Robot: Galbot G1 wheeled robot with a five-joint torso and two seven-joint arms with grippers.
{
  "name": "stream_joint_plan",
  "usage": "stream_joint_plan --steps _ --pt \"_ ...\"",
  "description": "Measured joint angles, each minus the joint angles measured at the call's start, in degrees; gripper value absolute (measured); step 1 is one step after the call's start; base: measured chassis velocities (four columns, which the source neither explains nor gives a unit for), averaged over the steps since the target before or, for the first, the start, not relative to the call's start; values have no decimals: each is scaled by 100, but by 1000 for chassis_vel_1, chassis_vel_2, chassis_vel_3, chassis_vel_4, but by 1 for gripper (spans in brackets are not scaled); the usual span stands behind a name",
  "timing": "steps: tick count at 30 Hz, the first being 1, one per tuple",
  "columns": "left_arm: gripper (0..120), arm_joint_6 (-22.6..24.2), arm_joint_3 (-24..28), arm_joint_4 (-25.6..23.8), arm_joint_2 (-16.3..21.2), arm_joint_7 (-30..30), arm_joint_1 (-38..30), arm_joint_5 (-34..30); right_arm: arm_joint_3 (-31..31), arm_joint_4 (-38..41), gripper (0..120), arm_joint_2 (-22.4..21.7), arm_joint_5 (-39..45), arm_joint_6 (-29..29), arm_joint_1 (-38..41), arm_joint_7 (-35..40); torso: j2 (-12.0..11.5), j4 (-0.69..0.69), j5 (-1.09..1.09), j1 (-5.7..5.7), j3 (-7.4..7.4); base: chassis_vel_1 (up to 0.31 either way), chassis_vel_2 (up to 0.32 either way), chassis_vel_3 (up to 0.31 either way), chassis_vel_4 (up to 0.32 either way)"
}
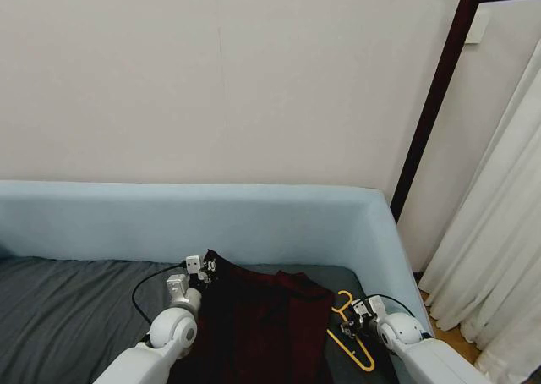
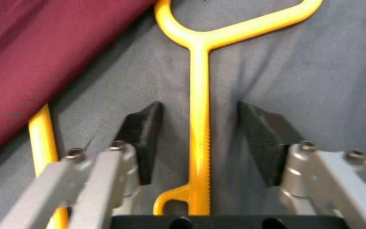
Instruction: Pick up the clothes from the sofa and hang them on the clothes hanger.
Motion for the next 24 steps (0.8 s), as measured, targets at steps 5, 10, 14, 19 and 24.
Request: stream_joint_plan --steps 5,10,14,19,24 --pt "0 0 18 -22 -5 16 -8 0 -12 -1 25 -47 -40 28 7 -17 0 0 1 0 0 0 0 0 0" --pt "0 0 25 -22 -8 31 -8 0 -23 18 8 -119 -48 43 6 -39 0 1 2 0 1 0 0 0 0" --pt "0 -2 28 -34 -10 51 -13 0 -34 48 5 -209 -57 58 6 -58 -1 1 2 0 1 0 0 0 0" --pt "0 -5 29 -56 -8 65 -16 -1 -32 246 5 -379 -28 34 -37 -51 -1 -1 2 0 2 0 0 0 0" --pt "0 -19 21 -81 -6 79 7 -2 19 696 5 -652 190 -52 -129 51 -1 -1 1 0 2 0 0 0 0"
